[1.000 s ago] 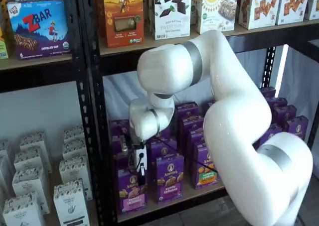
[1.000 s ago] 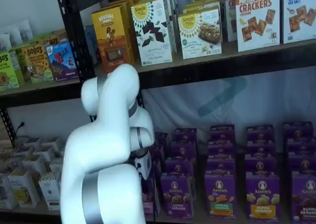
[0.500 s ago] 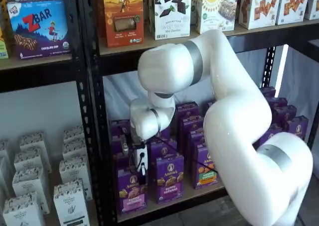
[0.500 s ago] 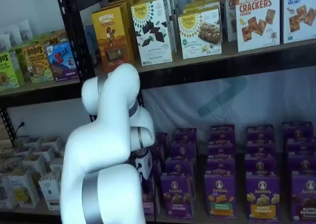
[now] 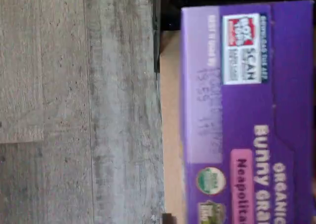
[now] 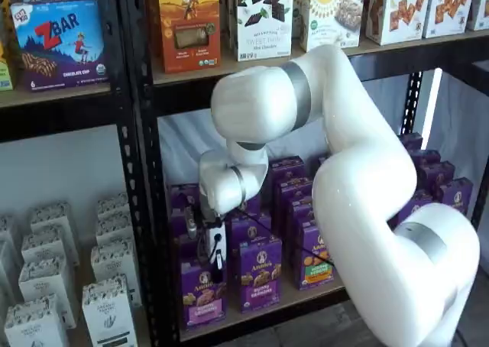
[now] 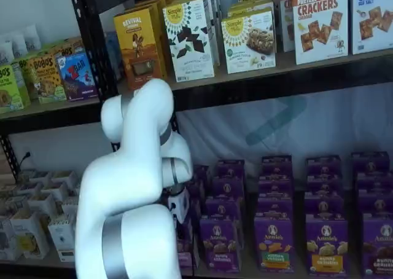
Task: Pick up the purple box with a pink patch in the middle, on the bottom shelf, the first box from the left
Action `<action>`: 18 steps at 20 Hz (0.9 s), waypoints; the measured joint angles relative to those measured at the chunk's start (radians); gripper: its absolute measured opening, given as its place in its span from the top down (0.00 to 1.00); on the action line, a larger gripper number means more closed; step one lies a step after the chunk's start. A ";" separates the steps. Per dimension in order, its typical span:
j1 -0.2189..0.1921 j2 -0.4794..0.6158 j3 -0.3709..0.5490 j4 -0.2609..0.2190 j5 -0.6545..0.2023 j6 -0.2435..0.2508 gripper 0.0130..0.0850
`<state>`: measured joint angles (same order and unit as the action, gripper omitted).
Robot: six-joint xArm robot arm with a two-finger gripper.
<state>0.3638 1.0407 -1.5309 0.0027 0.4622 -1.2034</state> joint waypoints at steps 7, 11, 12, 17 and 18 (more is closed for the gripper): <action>0.002 0.000 -0.001 -0.019 0.001 0.019 0.56; 0.004 0.002 -0.001 -0.019 -0.001 0.020 0.56; 0.004 0.002 -0.002 -0.018 0.000 0.020 0.56; 0.006 0.002 -0.004 -0.017 0.007 0.021 0.72; 0.006 0.002 -0.003 -0.018 0.008 0.022 0.72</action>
<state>0.3697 1.0425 -1.5344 -0.0154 0.4698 -1.1815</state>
